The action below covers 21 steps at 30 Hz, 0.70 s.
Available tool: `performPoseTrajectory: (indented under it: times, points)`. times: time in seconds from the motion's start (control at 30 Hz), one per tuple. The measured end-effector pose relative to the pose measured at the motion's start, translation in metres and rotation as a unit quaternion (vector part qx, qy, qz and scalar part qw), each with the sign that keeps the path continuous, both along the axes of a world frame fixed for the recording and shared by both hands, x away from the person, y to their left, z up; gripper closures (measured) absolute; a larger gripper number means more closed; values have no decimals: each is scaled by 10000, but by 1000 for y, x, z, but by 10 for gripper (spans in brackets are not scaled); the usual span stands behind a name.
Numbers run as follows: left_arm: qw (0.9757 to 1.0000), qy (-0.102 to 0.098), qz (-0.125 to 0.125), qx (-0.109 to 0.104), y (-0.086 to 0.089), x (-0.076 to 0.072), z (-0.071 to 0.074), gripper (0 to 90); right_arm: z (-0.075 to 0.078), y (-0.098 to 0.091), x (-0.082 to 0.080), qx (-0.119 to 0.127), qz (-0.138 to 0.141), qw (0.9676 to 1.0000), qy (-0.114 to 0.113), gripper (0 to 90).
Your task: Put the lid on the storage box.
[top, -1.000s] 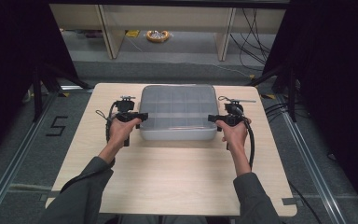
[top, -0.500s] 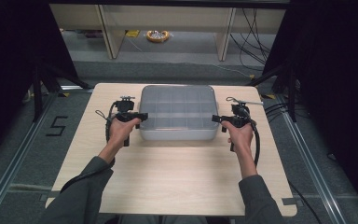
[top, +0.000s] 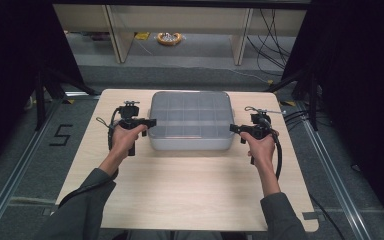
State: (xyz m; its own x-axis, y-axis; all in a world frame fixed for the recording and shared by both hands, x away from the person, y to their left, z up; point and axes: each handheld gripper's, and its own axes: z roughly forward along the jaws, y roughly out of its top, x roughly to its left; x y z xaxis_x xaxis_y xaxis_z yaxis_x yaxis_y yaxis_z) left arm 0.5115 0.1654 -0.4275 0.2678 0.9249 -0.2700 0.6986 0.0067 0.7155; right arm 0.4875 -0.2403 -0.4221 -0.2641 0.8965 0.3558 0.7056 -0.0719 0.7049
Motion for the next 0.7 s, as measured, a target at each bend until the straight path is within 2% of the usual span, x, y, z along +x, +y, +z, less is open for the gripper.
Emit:
performPoseTrajectory:
  times: [0.07,0.1,0.13,0.17,0.27,0.3,0.33,0.37,0.43,0.47,0.53,0.67,0.7]
  points:
    - [10000,-29,-31,-8,1,-3,3,468,1,1,-2,12,-54,10000,37,449]
    - [10000,-40,-34,-13,1,-4,4,468,3,3,-4,121,-113,9998,122,445]
    - [10000,-38,-81,2,2,-5,5,467,2,0,-3,-38,7,10000,-51,441]
    - [9999,-36,-125,11,3,-6,5,466,4,2,-5,34,-42,10000,9,439]
    - [9999,-49,-160,13,4,-8,6,464,7,4,-8,37,-49,10000,16,435]
    - [9998,-19,-211,21,6,-11,7,463,6,2,-8,-93,27,9999,-119,435]
    - [9998,-54,-208,-1,6,-12,7,463,8,5,-10,-45,-31,10000,-2,435]
    - [9998,-46,-205,7,6,-13,7,465,6,3,-8,-278,46,9994,-185,438]
    - [9997,-40,-257,11,7,-15,7,466,7,3,-10,-302,96,9994,-159,439]
    - [9995,-48,-303,-11,8,-18,7,466,6,4,-11,-388,152,9989,-235,437]
    - [9995,-67,-323,-23,9,-20,7,475,8,5,-14,-334,163,9992,-143,451]
    - [9989,-75,-450,-55,12,-30,5,477,7,7,-18,-415,267,9985,-227,449]
    - [9984,-65,-551,-80,14,-36,5,470,7,6,-20,-469,287,9983,-190,447]
